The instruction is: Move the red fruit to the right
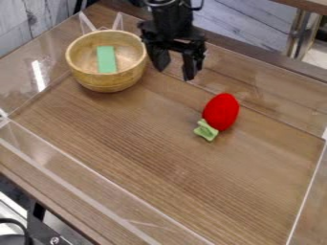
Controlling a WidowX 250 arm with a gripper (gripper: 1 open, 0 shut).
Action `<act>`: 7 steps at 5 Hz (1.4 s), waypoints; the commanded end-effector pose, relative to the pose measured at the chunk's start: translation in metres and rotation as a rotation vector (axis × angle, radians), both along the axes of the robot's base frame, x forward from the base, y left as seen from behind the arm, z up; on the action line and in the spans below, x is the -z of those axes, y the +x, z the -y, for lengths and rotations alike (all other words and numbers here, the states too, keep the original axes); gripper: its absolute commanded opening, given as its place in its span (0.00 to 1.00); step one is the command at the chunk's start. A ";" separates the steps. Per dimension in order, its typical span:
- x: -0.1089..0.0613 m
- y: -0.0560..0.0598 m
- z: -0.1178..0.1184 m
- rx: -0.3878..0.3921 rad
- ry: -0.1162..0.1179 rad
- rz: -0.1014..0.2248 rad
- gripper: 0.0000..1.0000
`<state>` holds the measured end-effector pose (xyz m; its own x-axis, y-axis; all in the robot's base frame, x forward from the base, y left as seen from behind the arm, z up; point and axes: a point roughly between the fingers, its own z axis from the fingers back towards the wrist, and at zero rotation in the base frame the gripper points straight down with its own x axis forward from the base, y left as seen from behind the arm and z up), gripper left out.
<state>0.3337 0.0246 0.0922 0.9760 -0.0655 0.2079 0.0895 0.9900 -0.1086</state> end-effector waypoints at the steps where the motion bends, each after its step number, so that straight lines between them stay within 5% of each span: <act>1: -0.022 -0.001 -0.005 0.092 0.026 0.094 1.00; 2: -0.023 -0.008 -0.019 0.144 0.035 0.110 1.00; 4: -0.029 -0.014 -0.020 0.047 0.052 0.117 1.00; 6: -0.022 -0.019 0.016 0.011 0.061 0.114 1.00; 7: -0.029 -0.011 0.022 0.015 0.060 0.119 1.00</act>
